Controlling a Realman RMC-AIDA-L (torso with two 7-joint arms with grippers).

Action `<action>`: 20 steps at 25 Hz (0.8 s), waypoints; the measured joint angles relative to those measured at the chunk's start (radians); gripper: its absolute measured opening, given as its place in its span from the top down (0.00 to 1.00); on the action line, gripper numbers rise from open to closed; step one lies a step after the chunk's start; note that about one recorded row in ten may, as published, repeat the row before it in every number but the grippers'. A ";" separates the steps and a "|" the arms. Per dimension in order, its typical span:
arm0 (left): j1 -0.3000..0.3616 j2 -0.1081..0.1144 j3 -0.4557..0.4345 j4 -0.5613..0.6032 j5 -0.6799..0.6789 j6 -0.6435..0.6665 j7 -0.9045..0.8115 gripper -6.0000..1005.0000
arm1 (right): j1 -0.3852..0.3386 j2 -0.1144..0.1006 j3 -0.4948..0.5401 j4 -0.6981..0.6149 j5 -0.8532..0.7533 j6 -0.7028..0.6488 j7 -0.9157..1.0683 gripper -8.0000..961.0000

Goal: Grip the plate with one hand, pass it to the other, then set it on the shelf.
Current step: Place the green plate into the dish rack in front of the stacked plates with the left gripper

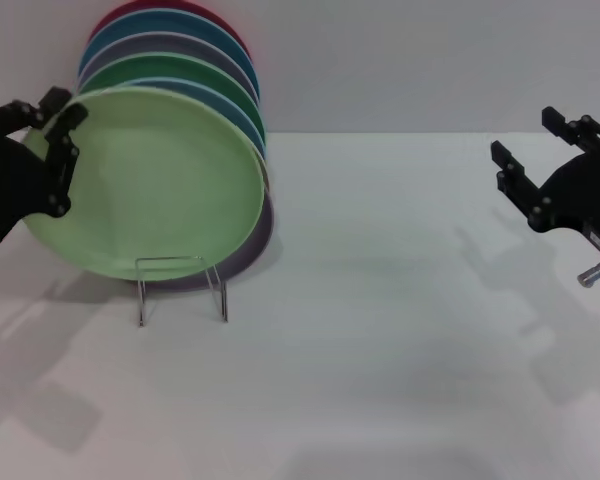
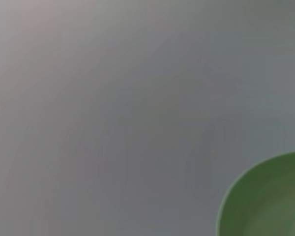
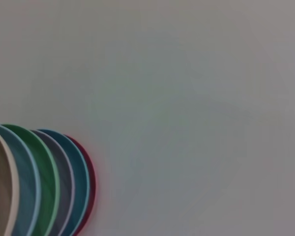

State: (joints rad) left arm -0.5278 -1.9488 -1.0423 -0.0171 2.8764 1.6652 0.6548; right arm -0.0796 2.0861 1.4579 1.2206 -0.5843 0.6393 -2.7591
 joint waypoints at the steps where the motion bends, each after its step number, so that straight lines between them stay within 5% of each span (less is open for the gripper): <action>1: 0.003 -0.012 -0.017 -0.002 -0.001 -0.001 0.022 0.89 | 0.000 0.000 -0.002 0.000 0.000 0.000 -0.004 0.37; 7: 0.009 -0.052 -0.028 -0.003 0.004 -0.012 0.062 0.68 | 0.000 0.000 -0.004 -0.003 -0.005 0.000 -0.019 0.37; 20: 0.022 -0.108 -0.022 -0.008 0.006 -0.095 0.147 0.55 | -0.005 0.000 -0.004 -0.018 -0.012 0.000 -0.021 0.37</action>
State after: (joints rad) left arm -0.5060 -2.0573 -1.0647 -0.0250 2.8823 1.5703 0.8021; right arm -0.0848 2.0863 1.4542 1.2031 -0.5968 0.6397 -2.7805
